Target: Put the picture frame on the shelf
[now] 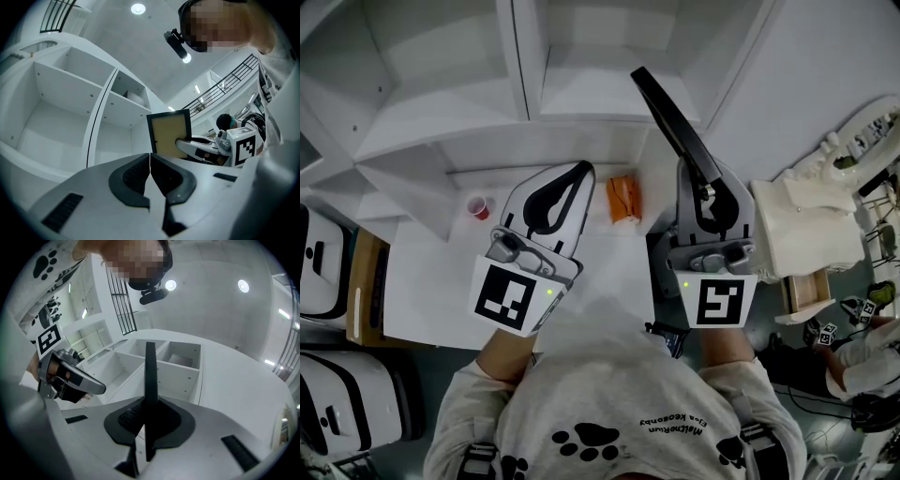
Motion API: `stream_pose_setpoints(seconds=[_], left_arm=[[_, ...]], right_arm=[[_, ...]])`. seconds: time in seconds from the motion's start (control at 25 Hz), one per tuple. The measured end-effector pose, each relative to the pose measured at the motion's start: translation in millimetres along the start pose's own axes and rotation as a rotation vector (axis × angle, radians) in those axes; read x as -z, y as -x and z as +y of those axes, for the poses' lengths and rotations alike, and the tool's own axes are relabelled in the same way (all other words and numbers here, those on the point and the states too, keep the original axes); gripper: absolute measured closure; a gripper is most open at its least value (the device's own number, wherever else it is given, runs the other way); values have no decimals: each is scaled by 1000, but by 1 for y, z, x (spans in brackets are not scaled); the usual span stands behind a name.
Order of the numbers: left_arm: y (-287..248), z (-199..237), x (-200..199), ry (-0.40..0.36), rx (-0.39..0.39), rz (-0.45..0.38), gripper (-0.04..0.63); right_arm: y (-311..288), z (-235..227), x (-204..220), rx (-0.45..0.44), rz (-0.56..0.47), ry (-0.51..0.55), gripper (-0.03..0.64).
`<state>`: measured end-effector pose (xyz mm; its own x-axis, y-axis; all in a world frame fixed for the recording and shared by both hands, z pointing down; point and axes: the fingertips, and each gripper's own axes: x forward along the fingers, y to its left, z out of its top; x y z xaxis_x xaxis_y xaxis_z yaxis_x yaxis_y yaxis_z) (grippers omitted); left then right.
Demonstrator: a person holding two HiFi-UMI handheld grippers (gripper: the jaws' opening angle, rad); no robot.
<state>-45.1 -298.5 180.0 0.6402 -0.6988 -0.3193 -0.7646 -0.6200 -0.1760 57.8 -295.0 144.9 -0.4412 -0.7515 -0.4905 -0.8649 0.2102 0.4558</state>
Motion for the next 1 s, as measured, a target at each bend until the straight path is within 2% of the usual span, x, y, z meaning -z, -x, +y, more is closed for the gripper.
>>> stream_pose_setpoints(seconds=[0.56, 0.84, 1.0], left_arm=[[-11, 21, 13, 1, -28, 11, 572], [-21, 29, 23, 22, -32, 12, 572], [-23, 32, 30, 32, -34, 22, 572]], right_arm=[[-28, -4, 20, -24, 13, 163, 554], [-41, 2, 34, -63, 54, 300, 554], [-49, 7, 43, -86, 90, 423, 554]])
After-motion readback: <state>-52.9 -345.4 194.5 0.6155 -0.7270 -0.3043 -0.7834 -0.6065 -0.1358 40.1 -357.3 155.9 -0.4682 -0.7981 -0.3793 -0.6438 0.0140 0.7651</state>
